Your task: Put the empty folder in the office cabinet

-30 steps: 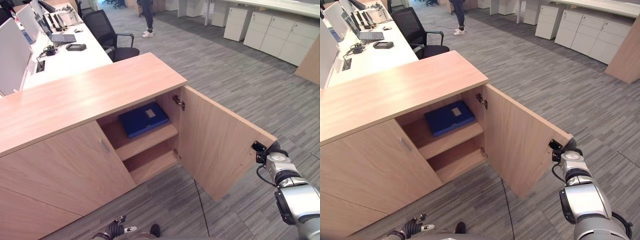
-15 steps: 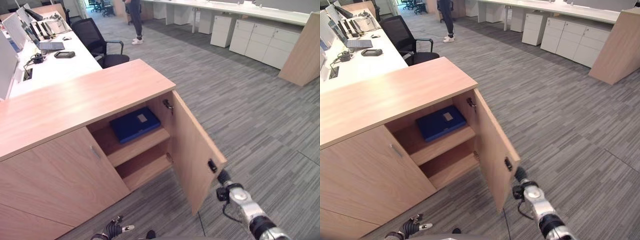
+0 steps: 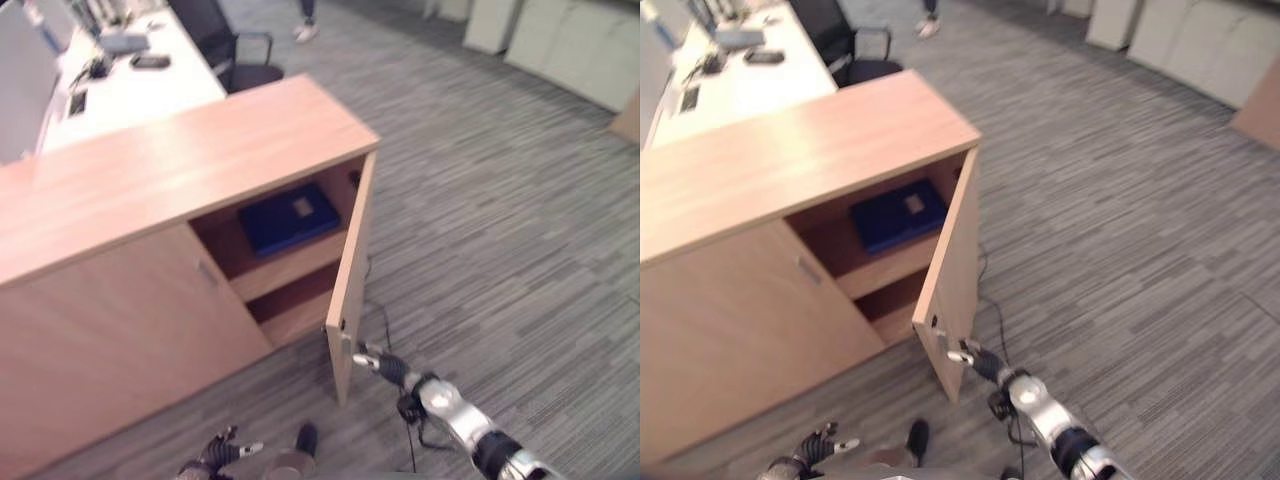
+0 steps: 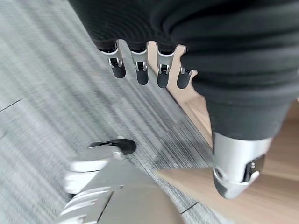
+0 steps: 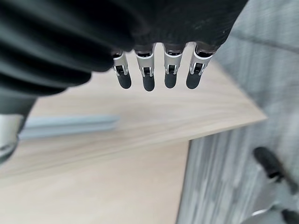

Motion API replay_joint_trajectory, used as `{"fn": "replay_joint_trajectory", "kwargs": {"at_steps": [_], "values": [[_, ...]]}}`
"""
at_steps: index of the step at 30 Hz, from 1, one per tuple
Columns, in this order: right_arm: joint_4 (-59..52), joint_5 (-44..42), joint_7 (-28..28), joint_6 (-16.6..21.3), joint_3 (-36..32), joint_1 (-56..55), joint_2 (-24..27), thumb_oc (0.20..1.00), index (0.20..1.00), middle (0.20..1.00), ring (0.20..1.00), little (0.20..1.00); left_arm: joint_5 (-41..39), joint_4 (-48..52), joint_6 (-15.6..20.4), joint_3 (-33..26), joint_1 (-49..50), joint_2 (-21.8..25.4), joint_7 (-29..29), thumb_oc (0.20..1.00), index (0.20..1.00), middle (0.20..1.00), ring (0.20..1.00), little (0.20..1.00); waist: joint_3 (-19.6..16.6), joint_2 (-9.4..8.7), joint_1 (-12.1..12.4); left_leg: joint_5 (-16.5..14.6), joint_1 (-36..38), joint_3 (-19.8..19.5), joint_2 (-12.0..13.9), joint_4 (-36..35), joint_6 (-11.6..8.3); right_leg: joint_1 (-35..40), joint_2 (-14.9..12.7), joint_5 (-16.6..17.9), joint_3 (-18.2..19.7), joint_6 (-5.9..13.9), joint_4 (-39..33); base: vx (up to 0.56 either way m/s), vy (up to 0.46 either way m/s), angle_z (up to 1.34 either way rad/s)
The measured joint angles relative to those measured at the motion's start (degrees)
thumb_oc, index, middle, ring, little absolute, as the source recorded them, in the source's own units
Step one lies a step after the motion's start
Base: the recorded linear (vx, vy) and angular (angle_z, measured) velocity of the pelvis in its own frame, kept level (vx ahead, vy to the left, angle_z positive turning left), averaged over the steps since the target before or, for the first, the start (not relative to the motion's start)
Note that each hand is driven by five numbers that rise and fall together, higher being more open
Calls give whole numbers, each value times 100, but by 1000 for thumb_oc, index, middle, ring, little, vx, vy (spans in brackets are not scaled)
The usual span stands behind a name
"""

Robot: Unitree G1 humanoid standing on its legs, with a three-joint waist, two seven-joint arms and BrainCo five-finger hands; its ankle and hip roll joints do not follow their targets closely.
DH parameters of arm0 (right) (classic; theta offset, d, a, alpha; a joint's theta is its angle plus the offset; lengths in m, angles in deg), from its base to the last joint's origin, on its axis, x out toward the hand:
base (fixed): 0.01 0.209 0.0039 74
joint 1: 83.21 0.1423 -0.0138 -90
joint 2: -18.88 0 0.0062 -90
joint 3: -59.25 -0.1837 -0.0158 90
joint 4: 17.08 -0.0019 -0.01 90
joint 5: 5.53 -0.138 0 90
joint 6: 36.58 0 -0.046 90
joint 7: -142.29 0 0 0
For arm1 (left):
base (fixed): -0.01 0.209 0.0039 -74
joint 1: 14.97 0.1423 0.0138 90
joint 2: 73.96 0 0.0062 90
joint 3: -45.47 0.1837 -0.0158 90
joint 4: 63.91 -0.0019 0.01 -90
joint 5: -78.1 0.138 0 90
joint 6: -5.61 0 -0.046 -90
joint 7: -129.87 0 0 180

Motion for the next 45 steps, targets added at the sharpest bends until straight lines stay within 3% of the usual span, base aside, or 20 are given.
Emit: {"fn": "replay_joint_trajectory", "kwargs": {"at_steps": [1,3,4,6,7,8,10,11,13,14,15,16,17,18,20,22,25,29,34,45], "values": [[-140,-59,-23,-11,-2,104,-12,1000,1000,1000,1000,1000,2,-18,-14,-18,-73,-17,4,1000,1000,1000,1000,1000,65,-106,3,-261,-114,1057,197,438,441,59,-113,11,-276,-34,39,-7,38,100],[-269,-66,-60,-40,-142,136,-4,1000,1000,1000,1000,1000,10,66,2,-151,43,7,34,1000,1000,1000,1000,1000,128,-368,-33,-664,91,2431,763,1112,804,313,-265,-73,-697,69,38,79,119,115],[-309,-66,-66,-36,-307,79,-7,1000,1000,1000,1000,1000,14,69,-5,-153,96,-3,52,1000,1000,1000,1000,1000,119,-366,-100,-668,243,2446,807,1081,792,450,-276,-104,-831,139,39,137,187,110],[-274,-67,-141,-41,-568,19,3,1000,1000,1000,1000,1000,30,113,-23,-147,341,-30,59,1000,1000,1000,1000,1000,-37,-152,-78,-750,709,2300,798,397,768,482,-189,-171,-858,274,80,90,126,47],[-218,-73,-212,-31,-793,-47,-27,1000,1000,1000,1000,1000,94,-17,-35,-181,326,-28,76,1000,1000,1000,1000,1000,-67,-123,-61,-825,780,2121,632,101,785,504,-225,-167,-1033,423,196,150,125,92],[-186,-109,-317,-38,-1010,-163,5,1000,1000,1000,1000,1000,152,-143,-56,-238,270,-17,55,1000,1000,1000,1000,1000,-108,-197,-134,-761,728,1840,396,10,901,522,-389,-177,-1155,435,355,150,131,123],[17,-249,-437,-49,-1403,-167,-19,1000,1000,1000,1000,1000,194,-28,-38,-220,224,132,90,1000,1000,1000,1000,1000,-150,-365,-25,-824,697,1520,86,-67,1044,485,-703,-305,-1072,517,747,87,153,112],[171,-276,-517,-52,-1572,-160,-21,1000,1000,1000,1000,1000,195,-46,-51,-219,248,219,90,1000,1000,1000,1000,1000,-184,-407,5,-816,751,1348,-62,-160,1134,422,-908,-433,-1135,425,1156,49,265,89],[277,-277,-594,-53,-1640,-130,-13,1000,1000,1000,1000,1000,204,-41,-32,-221,334,394,112,1000,1000,1000,1000,1000,-208,-437,137,-862,780,1261,-216,-158,1250,259,-1193,-383,-951,478,1899,38,179,66],[371,-277,-642,-45,-1768,-83,-2,1000,1000,1000,1000,1000,216,-111,-58,-198,262,409,144,1000,1000,1000,1000,1000,-118,-293,77,-906,823,1009,-199,-102,1340,-75,-1482,-360,-846,571,2930,56,45,79],[426,-282,-712,-49,-1844,-81,17,1000,1000,1000,1000,1000,224,-98,-49,-182,249,488,138,1000,1000,1000,1000,1000,-97,-229,25,-915,874,844,-244,-139,1406,-358,-1632,-463,-612,726,3562,106,39,87],[436,-287,-724,-47,-1832,-43,3,1000,1000,1000,1000,1000,226,-89,-39,-205,235,647,137,1000,1000,1000,1000,1000,-66,-173,79,-972,941,681,-307,-179,1494,-785,-1532,-632,-15,941,3701,165,-23,76],[442,-332,-752,-38,-1863,-14,-16,1000,1000,1000,1000,1000,224,-116,-51,-261,249,674,129,1000,1000,1000,1000,1000,-51,-139,3,-920,979,601,-301,-254,1499,-891,-1274,-691,525,965,3436,280,-143,76],[458,-432,-795,-30,-1883,12,21,1000,1000,1000,1000,1000,204,-111,-44,-322,286,710,106,1000,1000,1000,1000,1000,-54,-127,-50,-871,1028,403,-312,-353,1463,-962,-1087,-693,779,969,3065,224,-141,72],[814,-544,-857,-7,-2087,170,71,1000,1000,1000,1000,1000,178,-92,-20,-365,235,726,83,1000,1000,1000,1000,1000,-71,-98,-117,-850,1079,82,-356,-464,1432,-948,-690,-651,1417,978,1687,147,-96,86],[1063,-668,-959,9,-2219,276,257,1000,1000,1000,1000,1000,179,-108,11,-333,216,733,77,1000,1000,1000,1000,1000,-117,-183,-106,-748,1135,-217,-499,-642,1387,-965,-683,-343,1550,974,922,132,-131,100],[1969,-733,-1106,-31,-2505,710,385,1000,1000,1000,1000,1000,175,-214,74,-341,291,695,51,1000,1000,1000,1000,1000,-217,-289,-88,-729,1250,-522,-608,-821,1290,-758,-685,238,1492,819,483,128,-125,70],[2550,-755,-1083,-66,-2500,1033,729,1000,1000,1000,1000,1000,163,-265,88,-264,716,553,47,1000,1000,1000,1000,1000,-329,-84,45,-785,1307,-635,-245,-766,1008,-444,-304,479,1156,580,-9,84,-75,21],[3407,-756,-1054,-301,-2554,1250,1070,1000,1000,1000,1000,1000,162,-114,104,-54,795,326,99,1000,1000,1000,1000,1000,-296,119,71,-726,1290,-926,-108,-765,910,-279,-175,407,827,429,-10,26,-71,27],[3855,-753,-1176,-318,-2749,1452,1435,1000,1000,1000,1000,1000,161,-51,97,110,802,331,93,1000,1000,1000,1000,1000,-327,372,33,-769,1235,-1022,-81,-820,887,-249,-151,369,754,416,-8,5,-26,5]]}}
